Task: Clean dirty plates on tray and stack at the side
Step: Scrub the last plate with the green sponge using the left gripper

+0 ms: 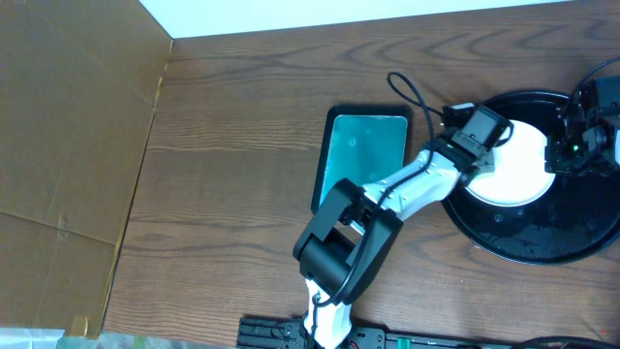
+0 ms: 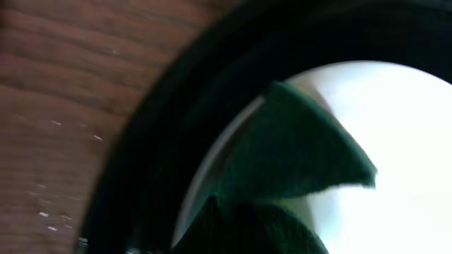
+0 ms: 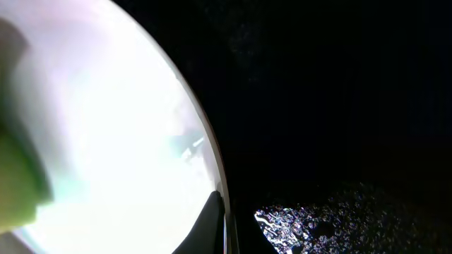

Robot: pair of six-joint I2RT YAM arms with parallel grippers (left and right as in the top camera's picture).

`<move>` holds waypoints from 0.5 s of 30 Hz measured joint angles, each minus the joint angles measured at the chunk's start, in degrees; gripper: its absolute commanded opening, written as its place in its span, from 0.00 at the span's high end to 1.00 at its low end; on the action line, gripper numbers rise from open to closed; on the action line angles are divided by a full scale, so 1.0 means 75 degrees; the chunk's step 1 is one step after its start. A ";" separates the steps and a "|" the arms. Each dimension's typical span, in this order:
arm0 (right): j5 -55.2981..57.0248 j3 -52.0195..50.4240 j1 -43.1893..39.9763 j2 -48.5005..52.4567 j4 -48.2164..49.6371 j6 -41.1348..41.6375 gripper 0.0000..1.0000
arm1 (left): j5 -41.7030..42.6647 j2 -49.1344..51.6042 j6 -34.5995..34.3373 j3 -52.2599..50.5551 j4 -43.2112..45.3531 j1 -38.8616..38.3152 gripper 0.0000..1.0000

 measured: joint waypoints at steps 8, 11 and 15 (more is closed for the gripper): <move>-0.0012 0.0000 0.0000 0.0000 0.0003 0.0000 0.99 | 0.0221 -0.0391 0.0213 -0.0169 0.0178 0.0143 0.93; -0.0012 0.0000 0.0000 -0.0003 0.0003 0.0000 0.99 | 0.0670 -0.0758 -0.0047 -0.0230 0.0545 0.0309 0.93; -0.0009 0.0000 0.0000 0.0000 0.0006 0.0000 0.99 | 0.1288 -0.1032 -0.0755 -0.0233 0.1119 0.0452 0.93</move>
